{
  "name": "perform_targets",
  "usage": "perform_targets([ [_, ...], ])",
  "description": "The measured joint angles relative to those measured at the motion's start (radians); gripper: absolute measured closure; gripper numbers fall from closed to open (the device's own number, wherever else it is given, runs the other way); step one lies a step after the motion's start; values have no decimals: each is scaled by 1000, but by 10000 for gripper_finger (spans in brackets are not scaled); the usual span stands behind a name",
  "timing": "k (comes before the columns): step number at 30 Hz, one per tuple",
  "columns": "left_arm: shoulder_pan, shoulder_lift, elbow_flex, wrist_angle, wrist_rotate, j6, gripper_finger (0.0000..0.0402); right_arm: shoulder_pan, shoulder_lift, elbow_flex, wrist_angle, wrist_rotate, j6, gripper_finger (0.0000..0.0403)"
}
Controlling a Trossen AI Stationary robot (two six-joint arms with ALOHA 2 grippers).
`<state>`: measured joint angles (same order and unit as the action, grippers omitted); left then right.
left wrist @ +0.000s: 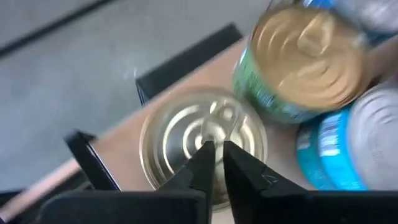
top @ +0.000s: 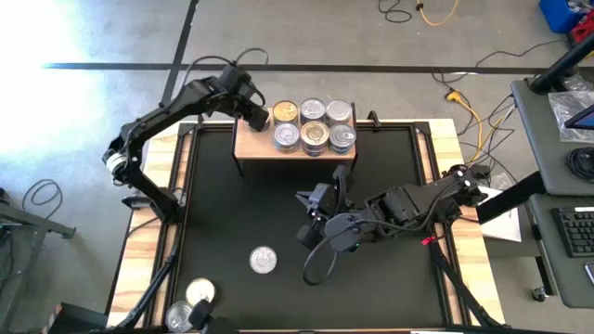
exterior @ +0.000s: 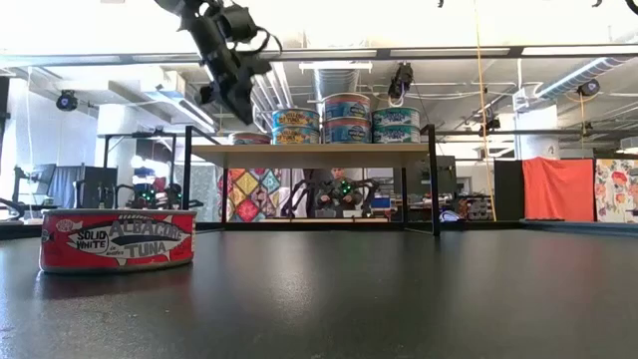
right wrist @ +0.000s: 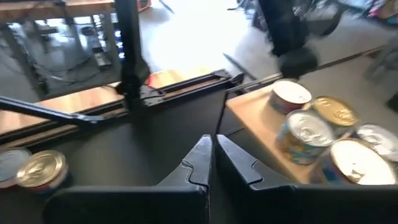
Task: Stack canned seafood by type on shelf
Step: Put the top pink tuna can on the shelf, then stack the pink tuna can on the pink tuna can on the shelf
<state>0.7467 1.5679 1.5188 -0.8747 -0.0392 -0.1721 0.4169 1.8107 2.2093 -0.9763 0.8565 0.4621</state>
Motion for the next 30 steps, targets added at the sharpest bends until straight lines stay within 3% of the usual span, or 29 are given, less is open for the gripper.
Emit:
perform_targets([
  [7, -34, -148, 11, -7, 22, 29, 310, -43, 18, -6, 66, -99, -22, 390],
  [12, -178, -340, -73, -80, 102, 40, 261, -67, 52, -6, 107, -109, -87, 390],
  [16, -379, -508, -203, -127, 97, -69, 229, -98, 80, -8, 168, -225, -144, 390],
  [22, -733, -690, -387, -169, -25, -377, 165, -138, 136, -8, 321, -378, -222, 390],
  [26, -1001, -737, -490, -165, -51, -611, 122, -139, 172, -8, 392, -390, -238, 390],
  [30, -1298, -694, -560, -65, -90, -767, 101, -138, 183, -8, 391, -382, -206, 389],
])
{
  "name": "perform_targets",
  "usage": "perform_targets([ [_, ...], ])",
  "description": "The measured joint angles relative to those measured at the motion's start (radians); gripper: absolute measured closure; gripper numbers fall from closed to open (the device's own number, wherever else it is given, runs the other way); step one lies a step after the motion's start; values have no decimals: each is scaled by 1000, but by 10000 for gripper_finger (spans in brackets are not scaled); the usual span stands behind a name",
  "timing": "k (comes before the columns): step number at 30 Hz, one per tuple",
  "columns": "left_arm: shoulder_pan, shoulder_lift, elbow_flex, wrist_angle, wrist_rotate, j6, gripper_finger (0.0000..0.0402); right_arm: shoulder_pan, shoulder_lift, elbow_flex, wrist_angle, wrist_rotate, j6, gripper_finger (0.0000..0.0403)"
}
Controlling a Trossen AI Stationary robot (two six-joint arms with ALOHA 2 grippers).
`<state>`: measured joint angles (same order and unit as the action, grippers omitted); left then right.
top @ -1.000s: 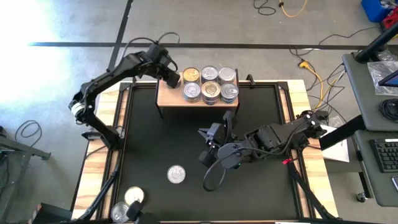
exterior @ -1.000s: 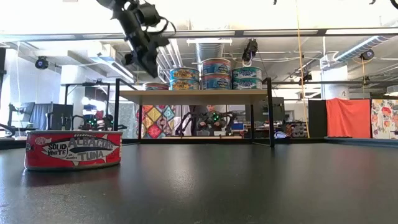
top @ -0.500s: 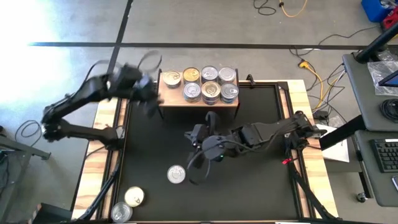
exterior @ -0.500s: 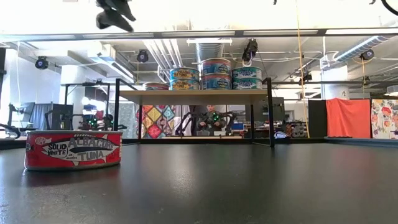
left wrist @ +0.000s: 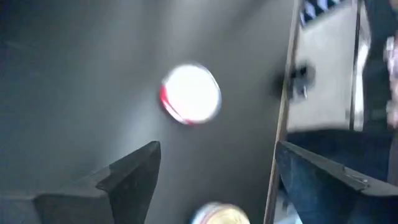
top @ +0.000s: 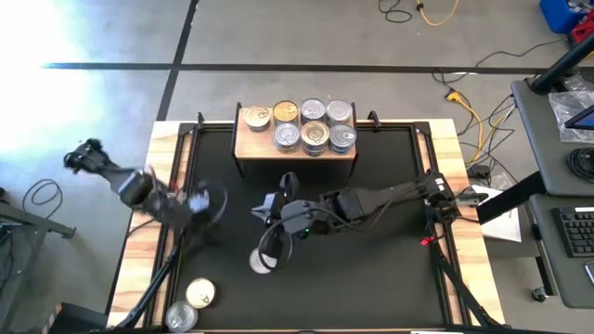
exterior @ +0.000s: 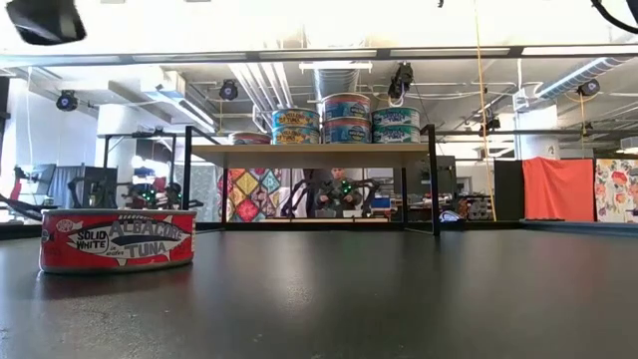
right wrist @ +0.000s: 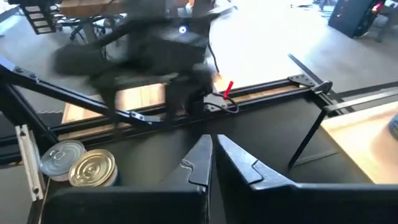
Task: Stack canned seafood by type on shelf
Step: Stack the pink tuna can on the pink tuna can on the shelf
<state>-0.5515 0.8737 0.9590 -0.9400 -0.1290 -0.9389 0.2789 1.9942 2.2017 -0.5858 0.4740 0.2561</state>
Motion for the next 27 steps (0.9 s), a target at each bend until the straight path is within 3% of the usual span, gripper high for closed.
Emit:
perform_targets([
  [5, -257, 134, -12, 21, -12, -135, 98, 8, -11, 0, -11, 26, 12, 369],
  [12, -456, 340, -12, 112, 246, -350, 122, 40, -34, 2, -9, 23, 11, 306],
  [14, -477, 393, -12, 188, 332, -355, 132, 62, -34, 2, -29, 21, -3, 287],
  [17, -477, 448, -14, 210, 361, -367, 151, 119, -35, 2, -67, 20, -18, 262],
  [21, -456, 498, -18, 214, 319, -379, 182, 214, -35, 2, -98, 23, 24, 243],
  [27, -420, 569, -28, 205, 248, -456, 229, 343, -35, 2, -121, 24, 117, 247],
])
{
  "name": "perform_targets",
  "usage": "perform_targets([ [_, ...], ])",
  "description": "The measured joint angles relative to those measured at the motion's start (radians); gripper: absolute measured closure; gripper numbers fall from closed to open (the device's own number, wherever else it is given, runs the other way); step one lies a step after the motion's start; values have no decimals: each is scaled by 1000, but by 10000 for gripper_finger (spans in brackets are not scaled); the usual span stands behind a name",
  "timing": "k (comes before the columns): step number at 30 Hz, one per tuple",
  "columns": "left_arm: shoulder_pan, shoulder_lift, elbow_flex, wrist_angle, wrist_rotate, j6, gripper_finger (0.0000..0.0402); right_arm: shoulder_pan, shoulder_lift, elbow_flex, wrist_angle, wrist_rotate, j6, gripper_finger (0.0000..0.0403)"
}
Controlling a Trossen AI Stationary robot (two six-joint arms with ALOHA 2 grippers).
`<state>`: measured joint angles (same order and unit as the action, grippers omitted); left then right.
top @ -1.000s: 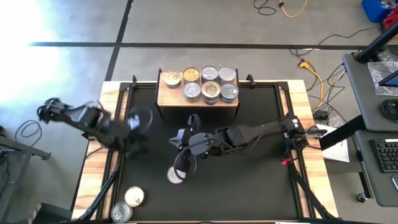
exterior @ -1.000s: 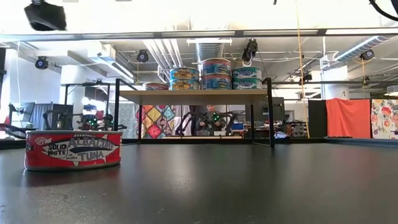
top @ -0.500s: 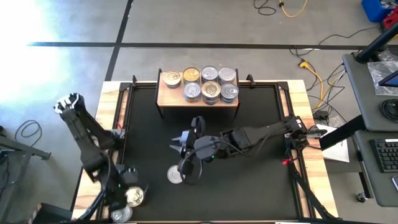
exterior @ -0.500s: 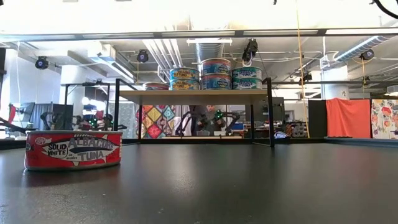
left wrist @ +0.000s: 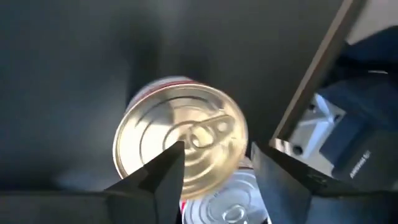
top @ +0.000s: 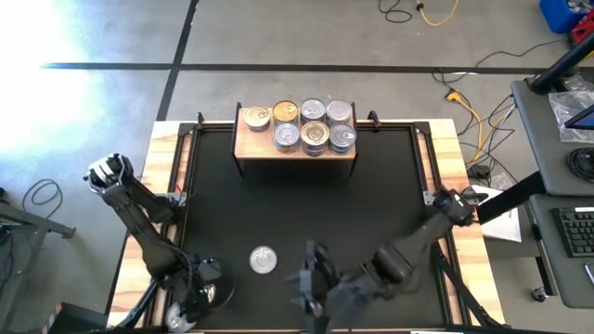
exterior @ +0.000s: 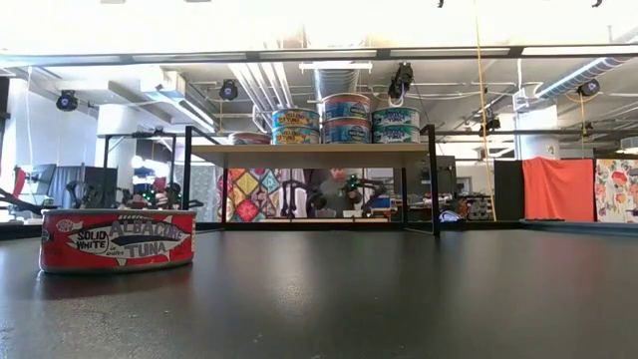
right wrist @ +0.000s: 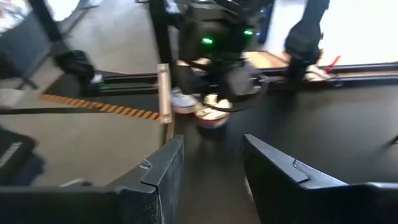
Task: Stack canned seafood by type on shelf
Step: Stack the pink tuna can on the pink tuna can on the shelf
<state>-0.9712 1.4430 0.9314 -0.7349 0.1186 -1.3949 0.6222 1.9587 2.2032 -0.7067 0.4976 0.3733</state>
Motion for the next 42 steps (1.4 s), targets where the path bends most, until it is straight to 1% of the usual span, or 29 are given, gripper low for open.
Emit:
perform_targets([
  [3, 7, 45, -5, 2, 7, -19, 250, 51, -1, 0, 4, 13, 32, 250],
  [5, 23, 79, -17, -7, 54, -38, 264, 77, -1, 0, 9, 44, 36, 248],
  [7, 34, 105, -15, 0, 84, -46, 277, 93, -2, 0, 10, 53, 39, 245],
  [10, 48, 139, 5, 22, 74, -46, 297, 105, -3, 0, 13, 56, 68, 241],
  [11, 54, 147, 18, 38, 56, -43, 304, 108, -3, 0, 12, 56, 74, 241],
  [13, 74, 156, 47, 58, -24, -29, 315, 115, -3, 0, 12, 56, 76, 242],
  [16, 123, 156, 78, 53, -231, 12, 324, 119, -3, 0, 9, 55, 75, 247],
  [18, 161, 148, 110, 63, -335, 39, 325, 123, -3, 0, 8, 55, 75, 248],
  [19, 179, 142, 129, 64, -361, 69, 324, 123, -3, 0, 8, 55, 75, 247],
  [22, 205, 141, 188, 62, -371, 186, 317, 128, -3, 0, 7, 55, 82, 242],
  [24, 206, 141, 224, 51, -381, 227, 307, 131, -3, 0, -3, 55, 96, 238],
  [26, 197, 135, 247, 2, -404, 228, 295, 133, -3, 0, -24, 48, 124, 236],
  [29, 176, 116, 250, -109, -443, 186, 274, 134, -3, 0, -83, 44, 193, 236],
  [32, 166, 68, 206, -206, -436, 144, 254, 136, 0, 0, -144, 43, 258, 241],
  [35, 166, 33, 135, -259, -400, 142, 239, 137, 18, 0, -191, 44, 313, 245],
  [39, 171, 11, 25, -259, -334, 176, 228, 139, 57, -1, -212, 41, 365, 247],
  [42, 171, 21, -55, -226, -269, 160, 227, 143, 75, -1, -210, 33, 398, 243],
])
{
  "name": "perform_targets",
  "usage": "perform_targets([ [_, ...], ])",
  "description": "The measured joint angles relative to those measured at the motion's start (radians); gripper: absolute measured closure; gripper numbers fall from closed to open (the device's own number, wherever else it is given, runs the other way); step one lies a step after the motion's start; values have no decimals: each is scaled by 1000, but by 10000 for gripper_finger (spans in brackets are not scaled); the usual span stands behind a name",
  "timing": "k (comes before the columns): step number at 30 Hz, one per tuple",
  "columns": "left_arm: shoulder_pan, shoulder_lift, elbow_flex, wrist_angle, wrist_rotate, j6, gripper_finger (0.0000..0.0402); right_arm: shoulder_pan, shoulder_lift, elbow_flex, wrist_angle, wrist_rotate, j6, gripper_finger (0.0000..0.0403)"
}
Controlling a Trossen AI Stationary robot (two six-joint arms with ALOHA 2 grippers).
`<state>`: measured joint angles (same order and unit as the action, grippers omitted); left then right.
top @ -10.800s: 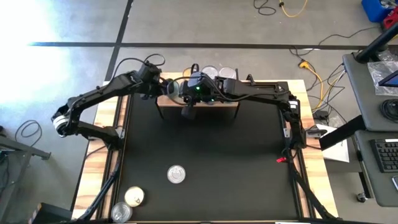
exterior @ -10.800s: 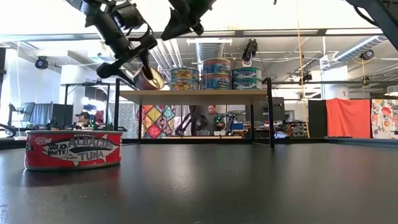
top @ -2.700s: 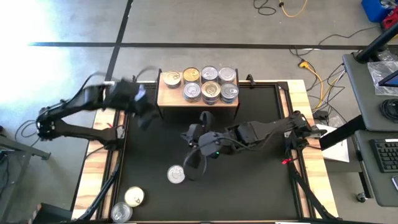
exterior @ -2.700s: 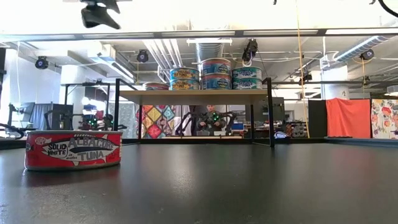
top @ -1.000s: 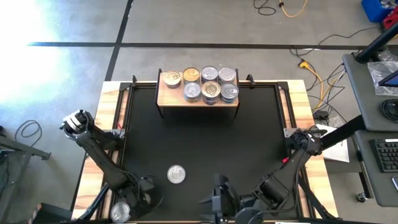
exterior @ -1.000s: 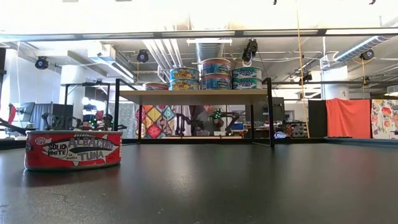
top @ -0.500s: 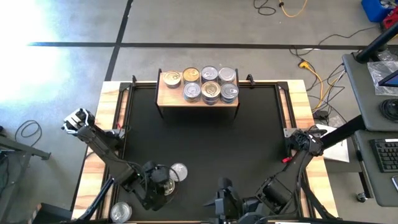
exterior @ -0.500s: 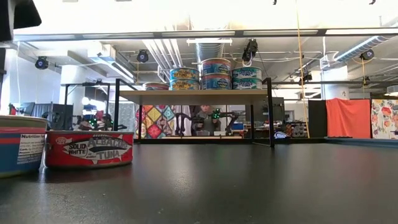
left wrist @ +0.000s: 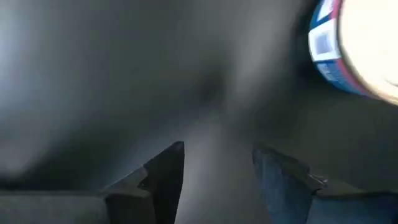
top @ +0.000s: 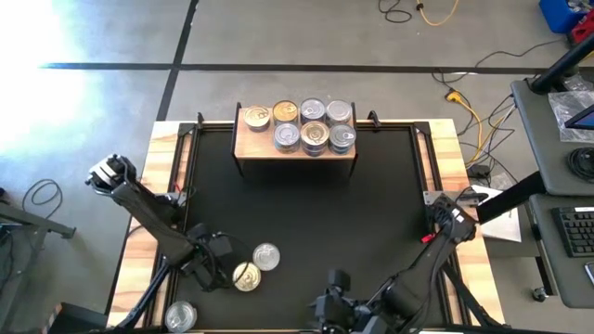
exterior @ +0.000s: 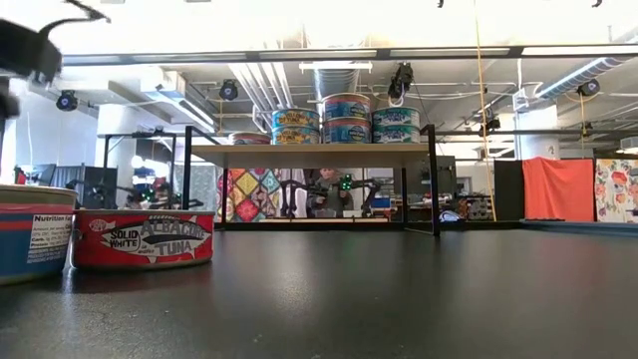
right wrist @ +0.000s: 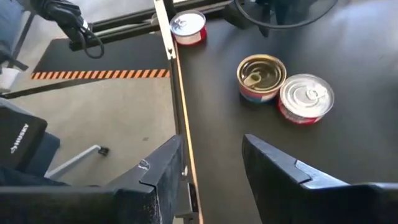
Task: Stack canned seafood by type on shelf
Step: Stack the pink tuna can on the pink tuna can on the shelf
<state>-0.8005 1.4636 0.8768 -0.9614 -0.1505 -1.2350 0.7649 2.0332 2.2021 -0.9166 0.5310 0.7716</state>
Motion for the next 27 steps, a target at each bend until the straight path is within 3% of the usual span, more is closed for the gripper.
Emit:
perform_targets([
  [7, -1, 31, -104, 378, 27, -67, 227, 14, 12, 0, 9, -12, 25, 236],
  [10, 2, 79, -109, 463, 28, -68, 227, 17, 4, 0, 13, -19, 22, 239],
  [15, 5, 181, 7, 558, -6, 35, 227, 17, -10, 0, 9, -42, -6, 245],
  [21, 13, 333, 300, 501, -123, 396, 221, 18, -7, -3, -71, -107, -22, 252],
  [24, 30, 397, 431, 327, -108, 396, 208, 21, 4, -18, -137, -126, 18, 257],
  [27, 29, 425, 475, 219, -98, 403, 190, 25, 18, -54, -159, -126, 21, 259],
])
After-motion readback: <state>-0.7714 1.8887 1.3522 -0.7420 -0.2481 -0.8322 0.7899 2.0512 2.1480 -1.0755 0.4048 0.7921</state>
